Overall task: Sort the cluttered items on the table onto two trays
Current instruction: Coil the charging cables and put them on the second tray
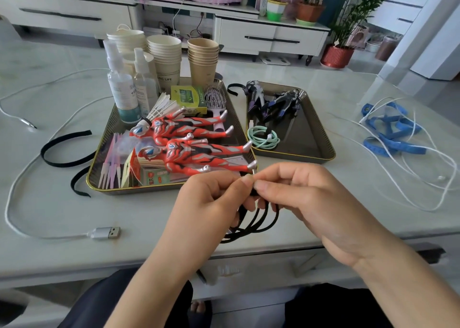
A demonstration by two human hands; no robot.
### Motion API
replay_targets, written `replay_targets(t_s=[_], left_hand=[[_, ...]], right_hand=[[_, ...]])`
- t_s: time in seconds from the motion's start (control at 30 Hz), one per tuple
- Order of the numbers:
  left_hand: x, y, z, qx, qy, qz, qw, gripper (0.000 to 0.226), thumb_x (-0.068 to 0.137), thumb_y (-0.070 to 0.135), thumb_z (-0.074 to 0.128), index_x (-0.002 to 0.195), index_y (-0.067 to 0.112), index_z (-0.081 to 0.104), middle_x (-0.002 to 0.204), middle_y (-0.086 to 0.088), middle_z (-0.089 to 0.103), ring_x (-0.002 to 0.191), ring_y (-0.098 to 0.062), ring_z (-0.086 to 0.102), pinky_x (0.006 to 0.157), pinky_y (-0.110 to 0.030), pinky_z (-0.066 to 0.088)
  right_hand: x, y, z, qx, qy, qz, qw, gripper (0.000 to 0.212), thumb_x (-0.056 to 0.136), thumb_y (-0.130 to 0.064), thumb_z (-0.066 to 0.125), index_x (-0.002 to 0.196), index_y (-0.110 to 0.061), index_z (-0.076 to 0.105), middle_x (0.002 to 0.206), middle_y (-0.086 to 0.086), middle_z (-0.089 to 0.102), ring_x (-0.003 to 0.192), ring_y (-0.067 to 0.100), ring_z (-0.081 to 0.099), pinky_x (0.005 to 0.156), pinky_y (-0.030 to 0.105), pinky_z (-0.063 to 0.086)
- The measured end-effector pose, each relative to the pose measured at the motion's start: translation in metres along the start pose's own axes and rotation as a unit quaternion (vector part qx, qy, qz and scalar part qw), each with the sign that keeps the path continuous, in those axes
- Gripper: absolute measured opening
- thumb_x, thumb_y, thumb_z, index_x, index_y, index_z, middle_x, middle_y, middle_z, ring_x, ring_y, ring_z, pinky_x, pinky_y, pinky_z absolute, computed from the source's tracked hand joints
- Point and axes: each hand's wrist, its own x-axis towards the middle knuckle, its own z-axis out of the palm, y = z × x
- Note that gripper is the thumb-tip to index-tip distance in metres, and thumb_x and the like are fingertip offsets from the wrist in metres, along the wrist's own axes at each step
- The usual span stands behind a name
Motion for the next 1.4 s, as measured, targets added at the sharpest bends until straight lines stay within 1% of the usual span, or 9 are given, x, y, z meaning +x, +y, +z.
replay_targets(t_s=[0.37, 0.57, 0.67, 0.73, 0.93, 1.03, 1.17, 1.27, 1.4], left_hand=[[0.0, -0.004, -0.002, 0.067, 0.033, 0.033, 0.997, 0.029, 0.077, 0.037, 0.052, 0.06, 0.016, 0.064, 0.042, 0.006, 0.043, 0.04, -0.007, 0.033, 0.042, -0.013, 0.027], [0.001, -0.004, 0.003, 0.076, 0.041, -0.022, 0.996, 0.039, 0.087, 0.03, 0.061, 0.051, 0.014, 0.058, 0.036, 0.008, 0.039, 0.037, -0.006, 0.032, 0.046, -0.02, 0.031], [0.002, -0.004, 0.002, 0.045, 0.018, -0.088, 0.995, 0.039, 0.079, 0.047, 0.062, 0.07, 0.009, 0.059, 0.034, 0.009, 0.037, 0.032, -0.002, 0.035, 0.062, -0.033, 0.046], [0.002, -0.002, 0.0, 0.024, -0.022, -0.125, 0.992, 0.038, 0.077, 0.05, 0.058, 0.068, 0.015, 0.065, 0.035, 0.009, 0.033, 0.032, -0.004, 0.033, 0.067, -0.036, 0.049], [0.001, 0.002, -0.005, -0.074, -0.078, -0.177, 0.978, 0.039, 0.07, 0.045, 0.053, 0.061, 0.012, 0.072, 0.039, 0.007, 0.024, 0.037, -0.01, 0.023, 0.054, -0.021, 0.044], [0.002, 0.001, -0.002, -0.104, -0.045, -0.188, 0.976, 0.036, 0.08, 0.036, 0.056, 0.058, 0.01, 0.069, 0.037, 0.006, 0.025, 0.034, -0.009, 0.021, 0.05, -0.02, 0.044], [0.004, -0.001, 0.002, -0.149, 0.026, -0.187, 0.971, 0.035, 0.088, 0.023, 0.054, 0.057, 0.008, 0.062, 0.036, 0.007, 0.025, 0.033, -0.008, 0.021, 0.048, -0.02, 0.043], [0.006, -0.001, 0.001, -0.19, 0.052, -0.198, 0.96, 0.043, 0.089, 0.02, 0.054, 0.048, 0.012, 0.063, 0.036, 0.007, 0.023, 0.033, -0.008, 0.02, 0.046, -0.02, 0.042], [0.007, -0.001, -0.001, -0.211, 0.052, -0.211, 0.953, 0.045, 0.089, 0.022, 0.054, 0.045, 0.013, 0.064, 0.038, 0.007, 0.022, 0.033, -0.008, 0.02, 0.046, -0.019, 0.042]], right_hand=[[0.002, -0.001, -0.001, 0.033, 0.007, 0.014, 0.999, 0.007, 0.08, -0.007, 0.066, 0.086, -0.011, 0.07, 0.074, 0.003, 0.07, 0.068, 0.009, 0.062, 0.067, 0.015, 0.049], [0.002, -0.001, -0.003, 0.035, 0.01, 0.046, 0.998, 0.013, 0.081, -0.006, 0.065, 0.092, -0.012, 0.064, 0.083, 0.012, 0.07, 0.069, 0.012, 0.061, 0.062, 0.013, 0.046], [0.003, 0.002, -0.004, 0.045, 0.009, 0.058, 0.997, 0.015, 0.08, -0.006, 0.066, 0.088, -0.017, 0.059, 0.078, 0.005, 0.066, 0.065, 0.009, 0.059, 0.056, 0.01, 0.042], [0.003, 0.004, -0.003, 0.048, 0.009, 0.049, 0.998, 0.014, 0.079, -0.007, 0.067, 0.085, -0.017, 0.059, 0.076, 0.004, 0.066, 0.064, 0.008, 0.059, 0.056, 0.01, 0.042], [0.0, 0.004, -0.001, 0.055, 0.026, -0.025, 0.998, 0.018, 0.061, -0.024, 0.073, 0.074, -0.014, 0.066, 0.066, -0.001, 0.066, 0.064, 0.006, 0.061, 0.063, 0.012, 0.048], [0.0, 0.006, 0.0, 0.01, 0.01, -0.077, 0.997, 0.006, 0.075, -0.012, 0.074, 0.075, -0.015, 0.069, 0.077, -0.001, 0.072, 0.07, 0.009, 0.064, 0.069, 0.015, 0.05], [0.001, 0.009, -0.001, -0.068, -0.004, -0.141, 0.988, 0.022, 0.077, -0.005, 0.06, 0.088, -0.022, 0.069, 0.097, -0.01, 0.071, 0.089, 0.009, 0.064, 0.077, 0.017, 0.048], [0.003, 0.013, 0.004, -0.225, 0.032, -0.237, 0.945, 0.035, 0.074, -0.002, 0.06, 0.095, -0.029, 0.065, 0.104, -0.014, 0.064, 0.102, 0.009, 0.059, 0.083, 0.015, 0.045], [0.011, 0.02, 0.006, -0.314, 0.078, -0.332, 0.886, 0.01, 0.081, -0.017, 0.067, 0.09, -0.015, 0.07, 0.102, -0.007, 0.062, 0.098, 0.002, 0.059, 0.085, 0.011, 0.043]])
